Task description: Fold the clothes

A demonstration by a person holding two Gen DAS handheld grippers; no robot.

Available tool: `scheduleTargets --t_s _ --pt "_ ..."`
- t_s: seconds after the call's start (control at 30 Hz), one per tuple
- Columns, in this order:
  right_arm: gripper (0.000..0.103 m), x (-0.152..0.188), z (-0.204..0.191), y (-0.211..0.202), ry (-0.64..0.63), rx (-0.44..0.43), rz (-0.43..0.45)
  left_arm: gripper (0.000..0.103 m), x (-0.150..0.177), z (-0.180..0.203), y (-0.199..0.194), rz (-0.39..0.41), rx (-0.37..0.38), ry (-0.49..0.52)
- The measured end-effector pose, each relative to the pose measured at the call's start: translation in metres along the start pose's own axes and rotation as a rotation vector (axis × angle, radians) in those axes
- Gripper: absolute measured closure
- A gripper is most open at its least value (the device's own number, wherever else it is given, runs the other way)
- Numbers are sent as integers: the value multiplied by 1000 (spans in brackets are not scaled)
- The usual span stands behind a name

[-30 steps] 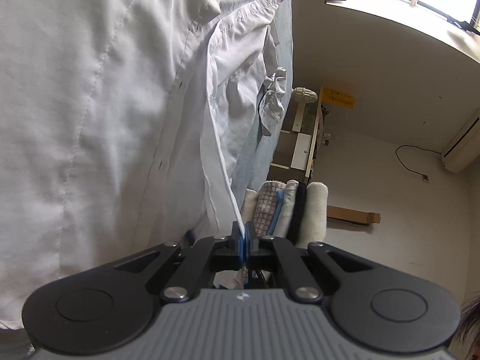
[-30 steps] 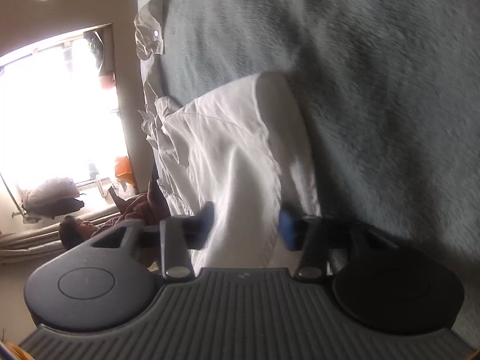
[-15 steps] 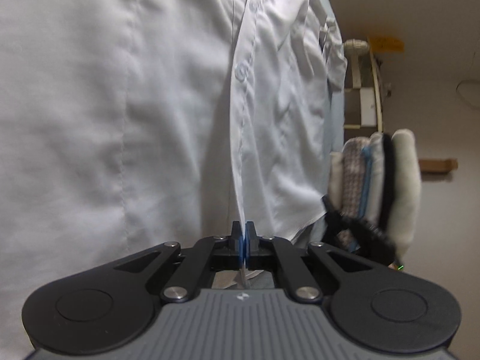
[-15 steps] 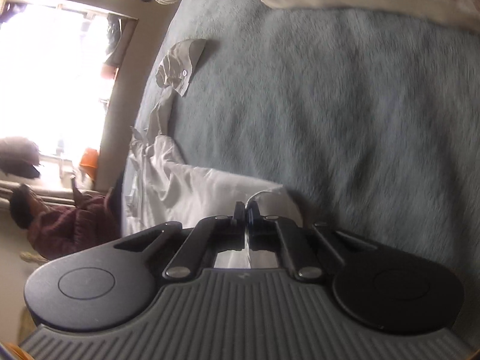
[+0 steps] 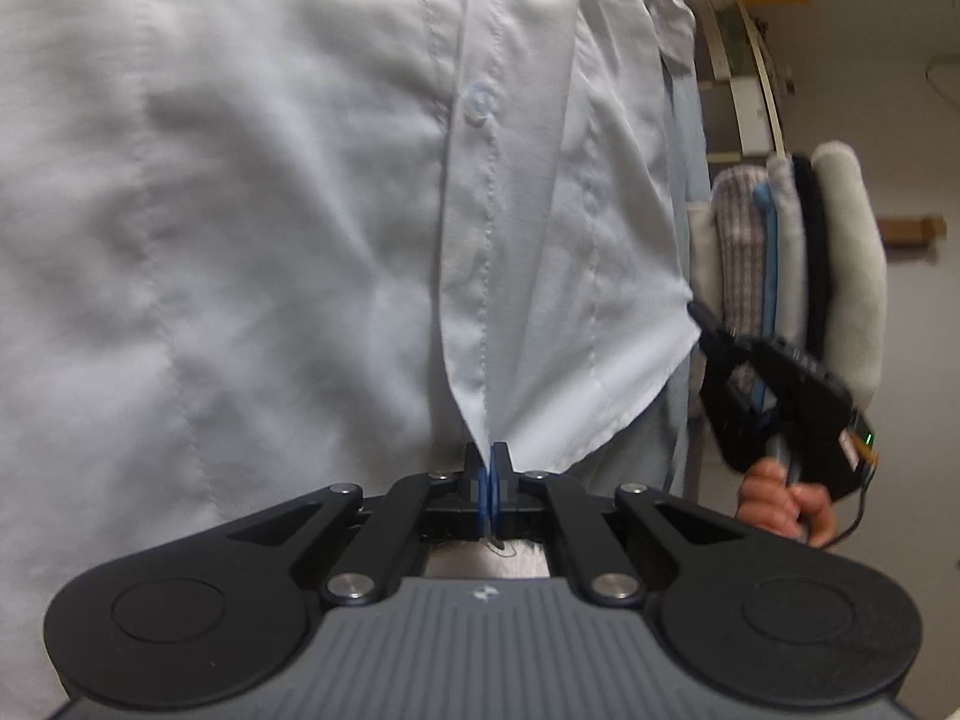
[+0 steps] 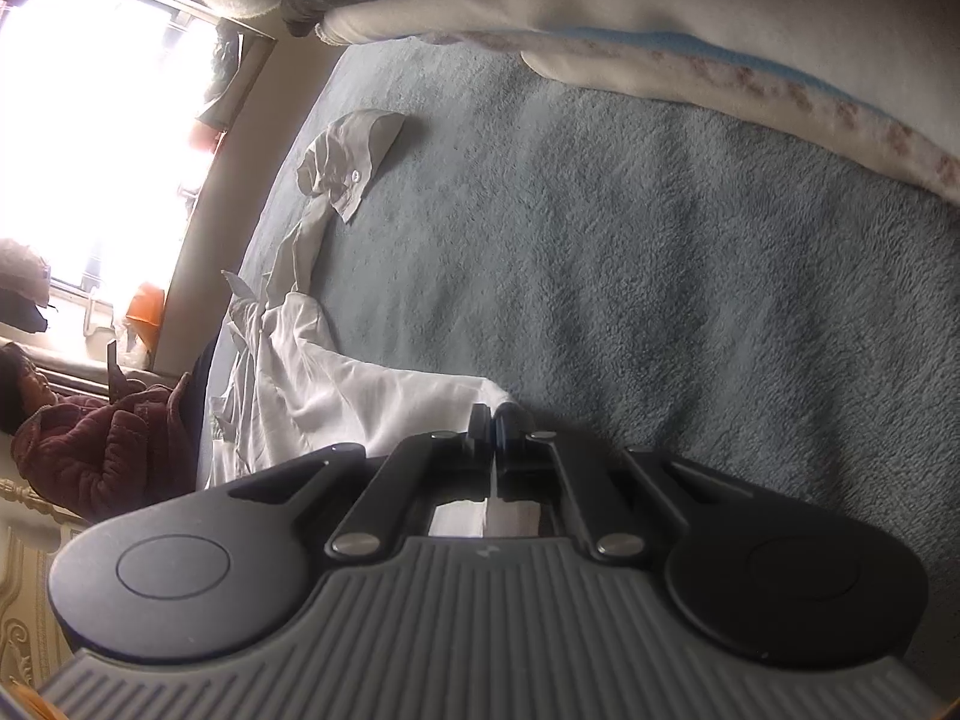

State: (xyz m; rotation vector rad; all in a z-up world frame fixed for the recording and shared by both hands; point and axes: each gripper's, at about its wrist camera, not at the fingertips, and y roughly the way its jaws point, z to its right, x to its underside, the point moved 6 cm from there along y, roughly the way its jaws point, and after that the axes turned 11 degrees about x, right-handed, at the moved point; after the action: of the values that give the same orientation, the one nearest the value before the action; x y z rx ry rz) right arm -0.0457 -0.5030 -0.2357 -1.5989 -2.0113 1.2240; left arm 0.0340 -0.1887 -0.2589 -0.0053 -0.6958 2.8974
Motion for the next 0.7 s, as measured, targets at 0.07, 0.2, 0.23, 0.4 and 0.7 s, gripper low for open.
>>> scheduleTargets --t_s 0.07,0.2,0.23,0.4,0.7 --pt "103 0 0 -2 -6 3 4 102 1 0 1 -9 -17 21" --pt "103 1 3 -4 -16 15 8 102 1 1 4 -20 -52 65" --pt "103 1 4 -4 -19 19 10 102 1 1 5 -23 -60 77" --pt "103 2 11 -1 -35 53 17 102 0 2 8 -36 -103 133" --pt "72 6 14 -16 -60 162 -9 101 1 -2 8 -33 -91 154"
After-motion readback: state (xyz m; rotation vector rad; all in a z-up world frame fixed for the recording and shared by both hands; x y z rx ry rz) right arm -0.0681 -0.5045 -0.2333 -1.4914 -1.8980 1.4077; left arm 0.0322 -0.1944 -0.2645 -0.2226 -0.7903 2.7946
